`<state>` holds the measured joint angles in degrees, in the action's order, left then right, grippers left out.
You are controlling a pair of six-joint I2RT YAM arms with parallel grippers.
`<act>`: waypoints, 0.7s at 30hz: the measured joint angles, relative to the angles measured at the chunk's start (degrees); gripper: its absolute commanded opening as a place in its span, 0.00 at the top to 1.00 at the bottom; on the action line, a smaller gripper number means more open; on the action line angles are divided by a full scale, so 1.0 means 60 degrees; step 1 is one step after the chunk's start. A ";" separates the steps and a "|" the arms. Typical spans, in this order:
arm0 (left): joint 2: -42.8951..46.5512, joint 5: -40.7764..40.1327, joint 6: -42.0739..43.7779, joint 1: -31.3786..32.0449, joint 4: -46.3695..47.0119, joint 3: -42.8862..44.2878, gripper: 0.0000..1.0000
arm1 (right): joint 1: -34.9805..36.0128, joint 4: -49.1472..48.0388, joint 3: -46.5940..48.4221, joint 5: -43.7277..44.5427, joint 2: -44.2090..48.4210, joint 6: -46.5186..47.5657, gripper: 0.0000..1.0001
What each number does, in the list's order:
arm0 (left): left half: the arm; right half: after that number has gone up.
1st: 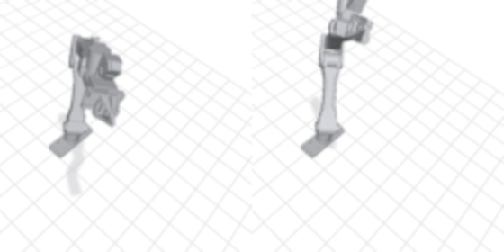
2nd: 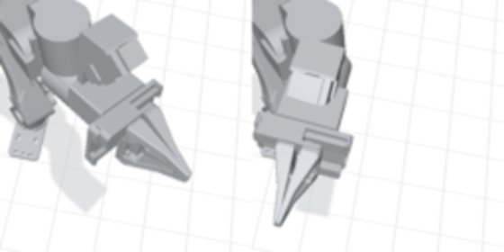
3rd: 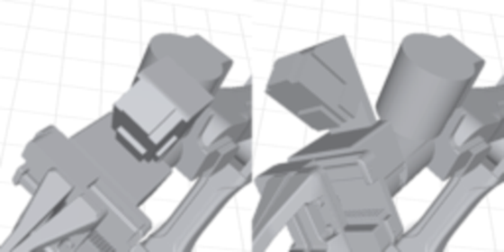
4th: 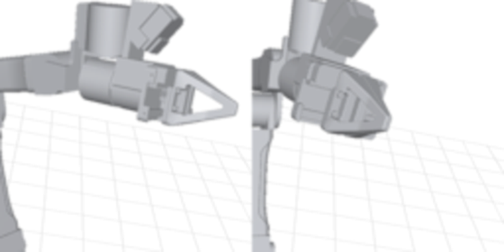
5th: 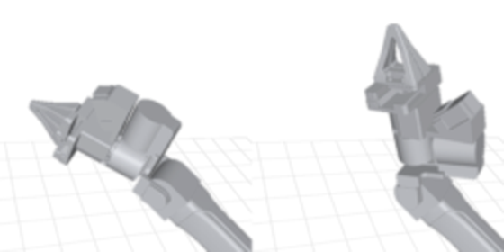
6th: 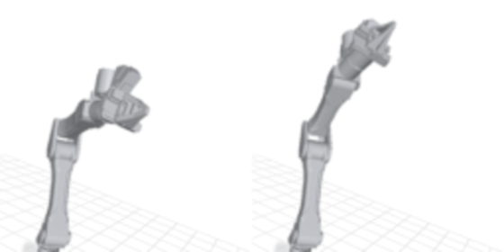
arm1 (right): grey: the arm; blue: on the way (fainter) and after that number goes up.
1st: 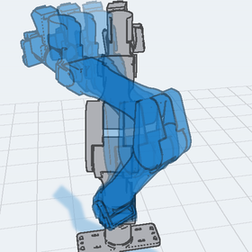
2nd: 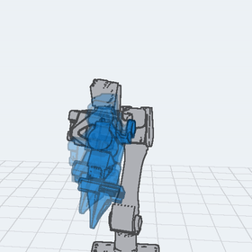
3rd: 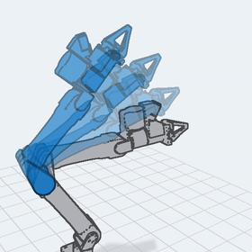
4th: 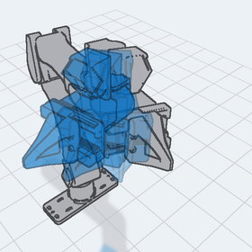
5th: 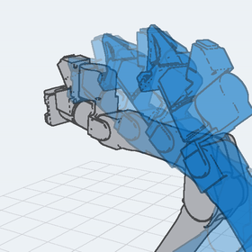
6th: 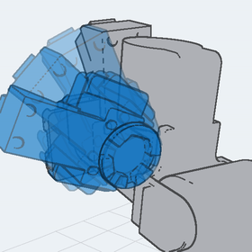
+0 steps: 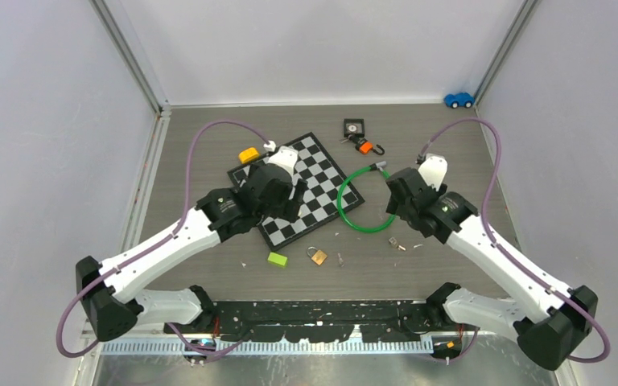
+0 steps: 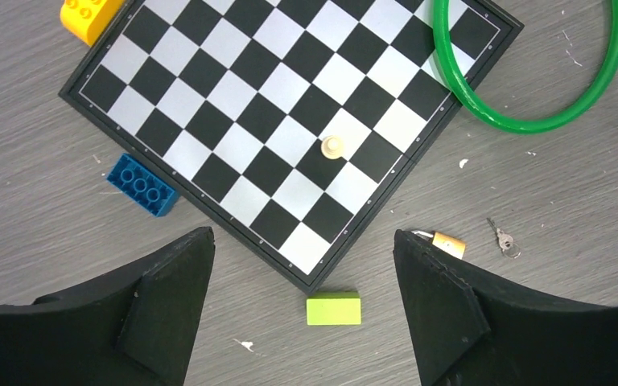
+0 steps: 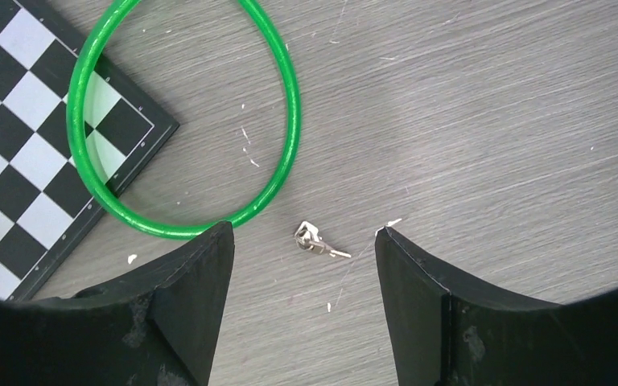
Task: Lock with the key
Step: Place the lock at the center of the board, then pick up the lock from the center of the board.
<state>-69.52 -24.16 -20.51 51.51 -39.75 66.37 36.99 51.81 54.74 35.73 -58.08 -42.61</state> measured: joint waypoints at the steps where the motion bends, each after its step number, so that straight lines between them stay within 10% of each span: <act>1: 0.0098 -0.0040 0.0000 -0.0004 -0.0011 -0.0047 0.16 | -0.0153 0.0000 0.0113 -0.0073 -0.0189 0.0069 0.30; 21: 0.2506 -0.0776 0.1056 -0.0007 -0.0729 -0.1202 0.16 | -0.2867 -0.1829 0.5763 -0.4422 -0.7719 0.4277 0.28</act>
<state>-54.48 -28.82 -14.17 51.46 -44.12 59.16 19.79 40.84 89.32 9.19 -104.40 -16.95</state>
